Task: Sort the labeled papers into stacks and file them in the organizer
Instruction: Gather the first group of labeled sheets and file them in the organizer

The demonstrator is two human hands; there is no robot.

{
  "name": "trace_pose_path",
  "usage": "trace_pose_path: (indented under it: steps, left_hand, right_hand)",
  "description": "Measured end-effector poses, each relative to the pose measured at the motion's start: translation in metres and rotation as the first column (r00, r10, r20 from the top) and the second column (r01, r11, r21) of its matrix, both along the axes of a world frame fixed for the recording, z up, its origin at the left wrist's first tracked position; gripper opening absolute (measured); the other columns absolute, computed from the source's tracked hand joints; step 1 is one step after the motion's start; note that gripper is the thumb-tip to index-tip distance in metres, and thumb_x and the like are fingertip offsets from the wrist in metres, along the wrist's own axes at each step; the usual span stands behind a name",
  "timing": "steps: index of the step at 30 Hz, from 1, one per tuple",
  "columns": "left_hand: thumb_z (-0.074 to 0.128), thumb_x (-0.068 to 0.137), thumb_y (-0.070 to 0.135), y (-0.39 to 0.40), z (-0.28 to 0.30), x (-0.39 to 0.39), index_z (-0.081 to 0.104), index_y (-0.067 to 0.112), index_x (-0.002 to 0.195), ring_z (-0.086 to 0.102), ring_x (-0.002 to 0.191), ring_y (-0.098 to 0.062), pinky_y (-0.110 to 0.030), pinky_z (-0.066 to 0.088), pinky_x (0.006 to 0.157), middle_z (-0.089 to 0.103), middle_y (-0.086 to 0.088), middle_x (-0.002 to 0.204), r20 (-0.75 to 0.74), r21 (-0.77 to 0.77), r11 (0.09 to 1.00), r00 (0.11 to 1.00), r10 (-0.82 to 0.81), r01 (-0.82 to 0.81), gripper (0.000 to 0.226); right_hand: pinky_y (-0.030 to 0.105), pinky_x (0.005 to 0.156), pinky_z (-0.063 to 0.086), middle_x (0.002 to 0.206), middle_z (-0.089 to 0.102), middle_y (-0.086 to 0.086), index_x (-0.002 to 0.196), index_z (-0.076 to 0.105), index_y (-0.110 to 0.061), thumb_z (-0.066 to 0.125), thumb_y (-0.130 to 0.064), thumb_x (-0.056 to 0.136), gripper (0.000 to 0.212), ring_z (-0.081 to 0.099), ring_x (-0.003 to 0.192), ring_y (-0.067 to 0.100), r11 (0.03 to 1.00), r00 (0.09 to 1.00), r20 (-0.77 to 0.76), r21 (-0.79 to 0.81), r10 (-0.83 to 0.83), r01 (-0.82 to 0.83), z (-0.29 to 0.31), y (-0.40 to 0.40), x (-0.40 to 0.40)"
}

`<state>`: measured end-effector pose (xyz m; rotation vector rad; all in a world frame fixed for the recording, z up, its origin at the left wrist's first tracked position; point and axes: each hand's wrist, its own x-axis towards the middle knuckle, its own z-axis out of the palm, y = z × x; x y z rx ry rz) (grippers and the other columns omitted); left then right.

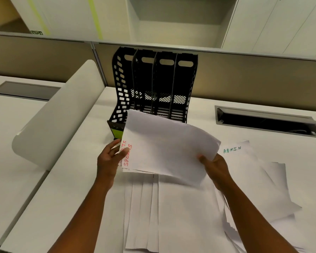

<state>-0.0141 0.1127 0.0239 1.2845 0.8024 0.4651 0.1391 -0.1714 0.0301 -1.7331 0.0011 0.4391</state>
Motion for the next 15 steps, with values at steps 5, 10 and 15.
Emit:
trace_pose_path:
  steps: [5,10,15]
  left_hand:
    - [0.073,0.083,0.024,-0.003,0.012,0.012,0.059,0.017,0.118,0.068,0.093,-0.016,-0.019,0.058,0.066,0.069,0.001,0.105,-0.076,0.295,0.936,0.981,-0.176,0.191,0.038]
    - [0.075,0.081,0.023,-0.017,0.006,0.014,0.063,0.021,0.103,0.069,0.082,-0.014,-0.019,0.055,0.061,0.071,0.004,0.094,-0.088,0.283,0.936,0.978,-0.191,0.208,0.025]
    - [0.076,0.080,0.028,-0.025,-0.007,0.008,0.066,0.023,0.109,0.071,0.085,-0.017,-0.023,0.058,0.065,0.073,0.005,0.097,-0.088,0.262,0.936,0.971,-0.221,0.236,0.031]
  right_hand:
    - [0.012,0.056,0.046,0.094,0.064,0.006,0.112,0.060,-0.012,0.063,-0.019,0.091,0.022,0.060,0.078,0.008,1.000,0.996,0.082,-0.026,0.019,-0.017,0.013,0.004,0.001]
    - [0.013,0.057,0.051,0.091,0.067,-0.005,0.107,0.062,-0.020,0.072,-0.017,0.084,0.025,0.063,0.079,0.008,1.000,0.996,0.088,0.012,0.017,-0.018,0.010,0.001,-0.007]
    - [0.031,0.075,0.057,0.098,0.070,-0.004,0.107,0.064,-0.029,0.072,-0.021,0.084,0.026,0.066,0.089,0.017,0.998,0.989,0.141,0.034,0.047,-0.052,0.007,0.000,-0.012]
